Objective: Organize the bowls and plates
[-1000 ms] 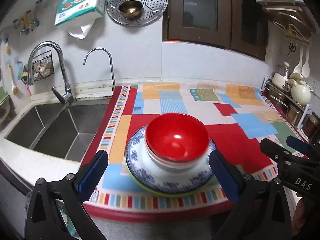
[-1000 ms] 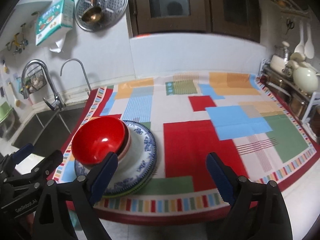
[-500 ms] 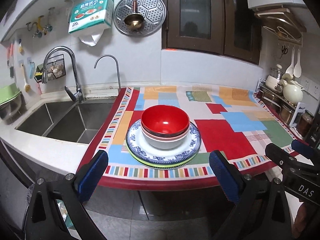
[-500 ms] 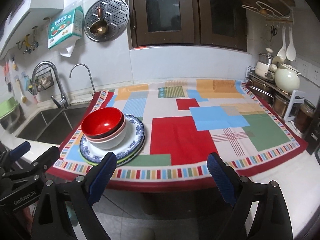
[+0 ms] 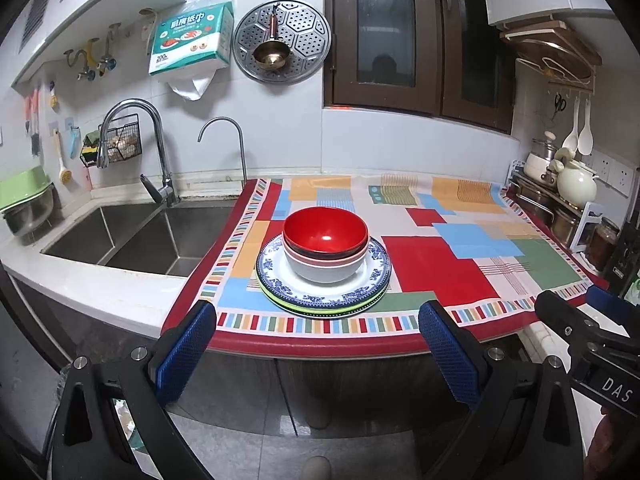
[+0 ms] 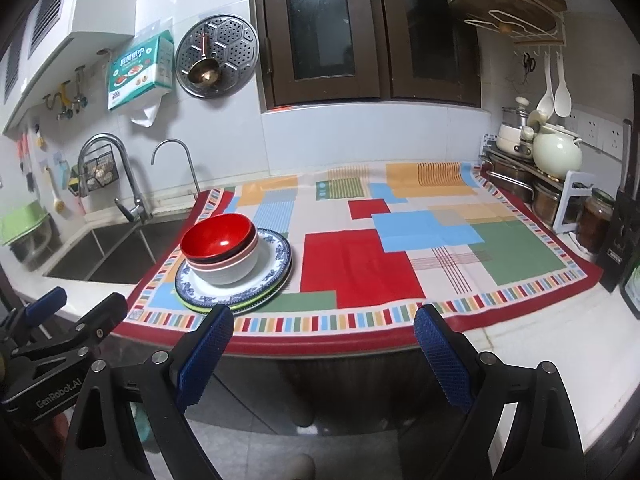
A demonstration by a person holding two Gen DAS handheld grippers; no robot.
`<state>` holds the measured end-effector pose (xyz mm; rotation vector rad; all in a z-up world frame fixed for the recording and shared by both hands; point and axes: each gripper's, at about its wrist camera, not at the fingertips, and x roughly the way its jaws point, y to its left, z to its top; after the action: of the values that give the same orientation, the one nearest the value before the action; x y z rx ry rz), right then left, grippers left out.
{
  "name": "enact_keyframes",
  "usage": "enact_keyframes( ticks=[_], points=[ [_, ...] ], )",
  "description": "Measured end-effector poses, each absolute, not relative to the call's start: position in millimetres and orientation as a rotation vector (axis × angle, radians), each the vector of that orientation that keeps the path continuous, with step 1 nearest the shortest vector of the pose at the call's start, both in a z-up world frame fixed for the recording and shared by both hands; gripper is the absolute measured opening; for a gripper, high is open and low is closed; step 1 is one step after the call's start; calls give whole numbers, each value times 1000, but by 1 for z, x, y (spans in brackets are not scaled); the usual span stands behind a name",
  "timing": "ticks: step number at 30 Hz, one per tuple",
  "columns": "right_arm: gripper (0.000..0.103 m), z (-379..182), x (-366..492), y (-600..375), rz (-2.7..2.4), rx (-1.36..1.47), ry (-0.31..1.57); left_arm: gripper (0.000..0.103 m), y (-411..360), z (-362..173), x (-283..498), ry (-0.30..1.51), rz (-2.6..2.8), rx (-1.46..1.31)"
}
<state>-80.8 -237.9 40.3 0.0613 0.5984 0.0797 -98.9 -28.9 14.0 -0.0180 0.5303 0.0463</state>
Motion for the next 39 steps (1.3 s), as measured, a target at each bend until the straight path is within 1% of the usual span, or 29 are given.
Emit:
enact_keyframes(
  ticks=[16,39],
  points=[
    [93,43,-106,-246,75,62,582,103,-39,14,-115,523,36,-18],
    [93,43,-116,-247,80,66,590,103,-42,12,-129,529,39,-21]
  ],
)
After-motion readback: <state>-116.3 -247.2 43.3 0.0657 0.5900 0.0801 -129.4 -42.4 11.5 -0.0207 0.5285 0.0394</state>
